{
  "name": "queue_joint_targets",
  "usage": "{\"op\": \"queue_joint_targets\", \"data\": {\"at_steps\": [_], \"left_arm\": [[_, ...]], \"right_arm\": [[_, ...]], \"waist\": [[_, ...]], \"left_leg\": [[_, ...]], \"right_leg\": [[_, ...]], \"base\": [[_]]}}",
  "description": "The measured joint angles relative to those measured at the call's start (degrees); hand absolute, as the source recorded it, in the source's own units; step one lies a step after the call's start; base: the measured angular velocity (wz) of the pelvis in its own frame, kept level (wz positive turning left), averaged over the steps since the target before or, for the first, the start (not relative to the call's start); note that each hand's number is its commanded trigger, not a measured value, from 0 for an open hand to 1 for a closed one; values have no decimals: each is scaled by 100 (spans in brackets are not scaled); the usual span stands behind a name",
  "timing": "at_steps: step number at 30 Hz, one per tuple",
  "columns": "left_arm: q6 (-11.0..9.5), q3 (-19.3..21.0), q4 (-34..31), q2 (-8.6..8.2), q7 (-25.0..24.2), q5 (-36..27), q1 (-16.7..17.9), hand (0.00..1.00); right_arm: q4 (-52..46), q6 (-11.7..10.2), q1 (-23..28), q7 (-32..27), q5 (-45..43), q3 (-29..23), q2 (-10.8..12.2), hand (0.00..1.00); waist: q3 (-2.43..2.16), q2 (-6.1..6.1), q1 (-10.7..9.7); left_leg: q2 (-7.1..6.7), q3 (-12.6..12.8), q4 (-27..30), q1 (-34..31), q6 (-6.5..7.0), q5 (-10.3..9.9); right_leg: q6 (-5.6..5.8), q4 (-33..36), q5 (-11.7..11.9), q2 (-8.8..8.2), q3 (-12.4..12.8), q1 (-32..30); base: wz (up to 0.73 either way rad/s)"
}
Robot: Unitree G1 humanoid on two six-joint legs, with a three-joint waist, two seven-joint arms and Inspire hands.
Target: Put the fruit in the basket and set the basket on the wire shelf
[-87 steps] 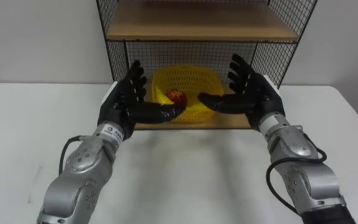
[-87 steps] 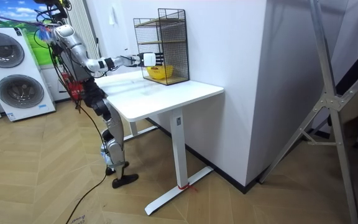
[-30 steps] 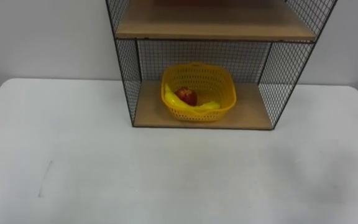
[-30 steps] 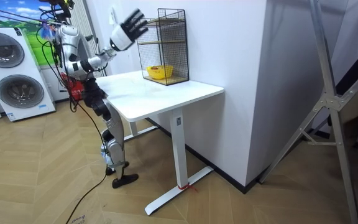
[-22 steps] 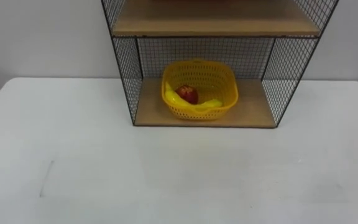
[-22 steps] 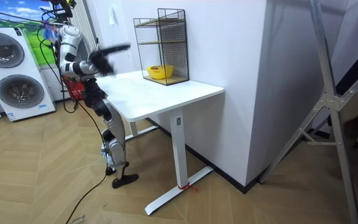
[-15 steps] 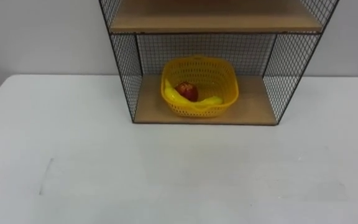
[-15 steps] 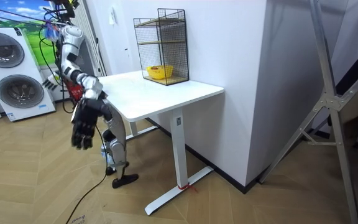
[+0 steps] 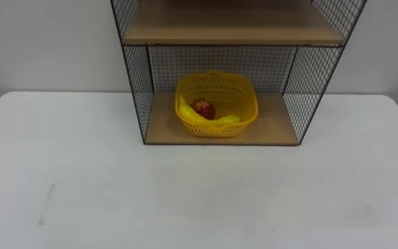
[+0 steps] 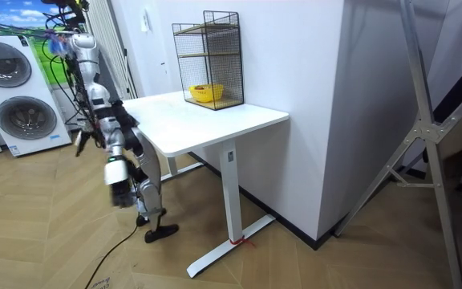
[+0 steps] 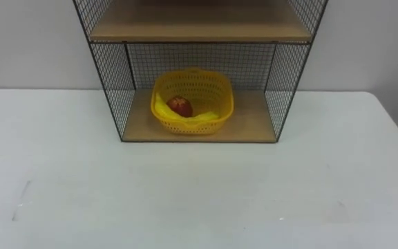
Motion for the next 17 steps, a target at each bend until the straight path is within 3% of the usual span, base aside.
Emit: {"op": "queue_joint_targets", "data": {"at_steps": [1, 3, 4, 8, 9, 10, 12, 13, 15, 17], "left_arm": [[120, -582, -42, 99, -148, 710, -191, 0], [281, -1181, -158, 204, -321, 1494, -535, 0], [364, -1272, -260, 200, -428, 1983, -764, 0], [521, -1454, -752, 152, -721, 3006, -1054, 0], [544, -1539, -817, 151, -808, 3199, -1133, 0], [572, -1636, -849, 147, -902, 3337, -1215, 0], [610, -1721, -859, 140, -1054, 3567, -1220, 0], [727, -1738, -849, 125, -1114, 3685, -1210, 0], [860, -1783, -851, 125, -1204, 3794, -1187, 0], [958, -1802, -855, 124, -1317, 3860, -1096, 0]], "right_arm": [[14, 98, -239, 201, -560, 495, -39, 0], [17, 198, -503, 539, -1090, 909, -34, 0], [5, 226, -644, 757, -1477, 911, -4, 0], [-117, 465, -689, 1256, -2325, 911, 85, 0], [-217, 561, -650, 1389, -2419, 906, 101, 0], [-286, 617, -662, 1493, -2526, 898, 101, 0], [-368, 673, -660, 1622, -2600, 894, 99, 0], [-369, 694, -651, 1710, -2650, 898, 107, 0], [-370, 754, -645, 1854, -2703, 899, 121, 0], [-370, 810, -613, 1993, -2757, 896, 124, 0]], "waist": [[19, -29, -25], [45, -54, -57], [46, -53, -64], [52, -49, -57], [81, -56, -124], [161, -56, -206], [260, -59, -218], [279, -53, -219], [264, -66, -223], [222, -71, -230]], "left_leg": [[-18, -61, -13, -1, -35, 25], [-17, -138, -25, 38, -79, 56], [-15, -181, -13, 47, -83, 59], [9, -187, -31, 48, -91, 116], [12, -180, -62, 48, -88, 115], [8, -173, -98, 46, -94, 131], [10, -140, -114, 37, -92, 136], [13, -119, -114, 29, -90, 135], [15, -108, -113, 15, -89, 135], [17, -117, -85, -9, -78, 127]], "right_leg": [[-1, -34, 24, -12, -45, 30], [-11, -185, 108, -4, -140, 168], [-20, -239, 132, 9, -169, 224], [-44, -271, 164, 70, -106, 210], [-49, -269, 160, 74, -107, 193], [-46, -269, 161, 83, -68, 171], [-56, -269, 168, 100, -9, 158], [-60, -270, 170, 105, 11, 112], [-63, -267, 174, 104, 22, 88], [-63, -270, 174, 101, 12, 80]], "base": [[18], [28], [21], [-9], [-9], [-7], [-12], [-13], [-3], [0]]}}
